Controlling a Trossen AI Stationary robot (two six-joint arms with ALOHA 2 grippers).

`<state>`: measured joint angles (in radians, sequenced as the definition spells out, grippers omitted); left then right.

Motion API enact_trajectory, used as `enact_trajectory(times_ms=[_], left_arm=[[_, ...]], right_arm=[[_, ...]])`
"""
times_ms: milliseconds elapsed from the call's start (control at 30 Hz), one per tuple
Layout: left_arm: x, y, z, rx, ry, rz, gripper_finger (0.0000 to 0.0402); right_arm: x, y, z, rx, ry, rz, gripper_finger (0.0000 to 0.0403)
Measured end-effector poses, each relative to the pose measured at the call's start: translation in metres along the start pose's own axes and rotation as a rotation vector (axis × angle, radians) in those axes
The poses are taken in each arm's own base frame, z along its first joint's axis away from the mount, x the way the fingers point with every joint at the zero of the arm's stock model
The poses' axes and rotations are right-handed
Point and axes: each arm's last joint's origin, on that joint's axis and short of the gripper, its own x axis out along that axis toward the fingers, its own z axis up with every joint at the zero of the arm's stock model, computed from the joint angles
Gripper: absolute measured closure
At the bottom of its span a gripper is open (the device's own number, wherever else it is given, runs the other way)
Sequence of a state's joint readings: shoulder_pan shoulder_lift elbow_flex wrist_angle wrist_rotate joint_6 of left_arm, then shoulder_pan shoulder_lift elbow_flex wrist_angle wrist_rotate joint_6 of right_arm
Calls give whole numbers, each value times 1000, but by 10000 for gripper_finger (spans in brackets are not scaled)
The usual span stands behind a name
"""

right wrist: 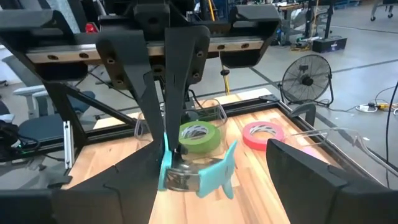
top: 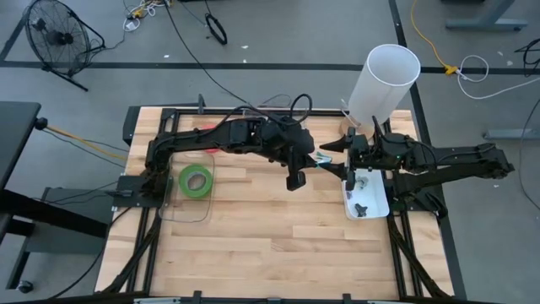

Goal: Pick and place Stapler, Stapler remover, tape
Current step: Put the blue staple remover into the white bin

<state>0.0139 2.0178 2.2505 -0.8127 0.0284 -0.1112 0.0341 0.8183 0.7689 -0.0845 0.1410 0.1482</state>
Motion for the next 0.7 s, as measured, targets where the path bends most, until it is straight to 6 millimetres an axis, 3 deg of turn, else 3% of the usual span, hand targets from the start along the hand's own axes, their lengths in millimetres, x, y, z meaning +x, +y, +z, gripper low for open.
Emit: enact_trajectory(times_ms=[500,700], left_arm=[[0,0,0,23,2,7,400],[0,1,0,27,2,10,400]], right_arm=[[0,0,0,14,-1,2,119],[-16,-1,10,-46,-88,-4,119]])
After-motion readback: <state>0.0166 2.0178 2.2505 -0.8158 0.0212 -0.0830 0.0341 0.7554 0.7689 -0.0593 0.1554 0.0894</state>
